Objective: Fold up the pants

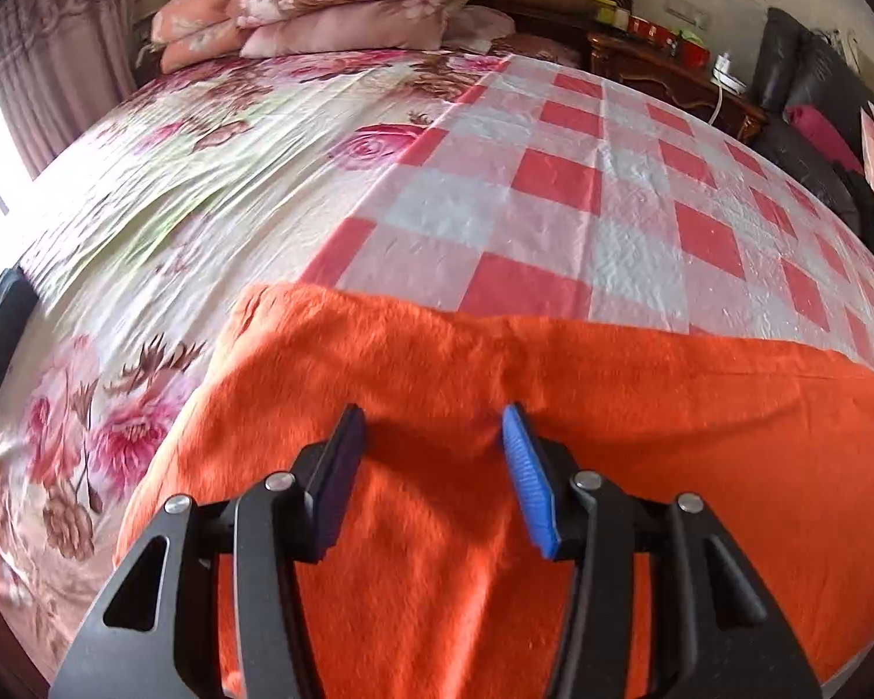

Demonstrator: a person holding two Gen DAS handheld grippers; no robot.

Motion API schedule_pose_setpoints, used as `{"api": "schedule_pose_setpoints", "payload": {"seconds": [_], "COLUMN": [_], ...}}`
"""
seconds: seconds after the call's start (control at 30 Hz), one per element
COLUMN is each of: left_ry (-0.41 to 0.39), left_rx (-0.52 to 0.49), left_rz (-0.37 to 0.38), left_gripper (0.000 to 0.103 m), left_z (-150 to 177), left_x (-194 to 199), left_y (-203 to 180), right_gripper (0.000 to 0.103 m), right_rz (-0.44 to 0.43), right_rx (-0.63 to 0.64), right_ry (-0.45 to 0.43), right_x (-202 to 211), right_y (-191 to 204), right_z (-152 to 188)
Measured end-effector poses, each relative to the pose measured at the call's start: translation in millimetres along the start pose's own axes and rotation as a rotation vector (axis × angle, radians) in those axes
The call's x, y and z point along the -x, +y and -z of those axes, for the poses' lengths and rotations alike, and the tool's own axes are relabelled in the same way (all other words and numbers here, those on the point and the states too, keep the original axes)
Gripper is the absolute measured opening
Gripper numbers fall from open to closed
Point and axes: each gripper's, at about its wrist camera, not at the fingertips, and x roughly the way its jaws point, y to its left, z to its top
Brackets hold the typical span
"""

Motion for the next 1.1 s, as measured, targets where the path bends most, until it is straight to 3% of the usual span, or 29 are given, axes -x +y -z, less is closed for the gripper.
{"api": "schedule_pose_setpoints", "payload": {"seconds": [0.27, 0.33, 0.4, 0.5, 0.57, 0.67, 0.73, 0.83, 0.97, 1.1], "left_ry": [-0.031, -0.015, -0.05, -0.12, -0.135, -0.156, -0.163, -0.159, -0.242, -0.255], "left_rx": [-0.126, -0.115, -0.095, -0.152, -0.215, -0.413, -0.551, -0.719, -0.923, -1.051], "left_rz": [0.084, 0.106, 0.168, 0.263, 0.363, 0.572, 0.69, 0.786, 0.793, 0.759], "left_gripper": [0.052, 0.052, 0.053, 0.057, 0.055, 0.055, 0.053, 0.041, 0.039, 0.031], "left_z": [-54, -61, -60, -25, 10, 71, 105, 142, 180, 211], "left_x": [-32, -34, -17, 25, 51, 95, 117, 134, 144, 132], "left_y": [-51, -60, -63, -76, -97, -157, -201, -262, -326, -365], "right_gripper": [0.062, 0.062, 0.062, 0.072, 0.073, 0.073, 0.074, 0.076, 0.077, 0.077], "right_rz": [0.082, 0.101, 0.069, -0.116, -0.182, -0.078, -0.056, 0.015, 0.075, 0.103], "right_rx": [-0.124, -0.152, -0.187, -0.218, -0.161, -0.007, -0.023, -0.035, -0.072, -0.274], "right_ry": [0.026, 0.03, 0.078, 0.042, 0.061, 0.153, 0.134, 0.146, 0.133, 0.182], "right_x": [-19, -25, -18, 28, 48, 55, 65, 74, 90, 94], "right_y": [-34, -41, -47, -50, -37, -8, -12, -24, -42, -92], "right_z": [-12, -17, -17, 3, 25, 70, 91, 102, 109, 124]}}
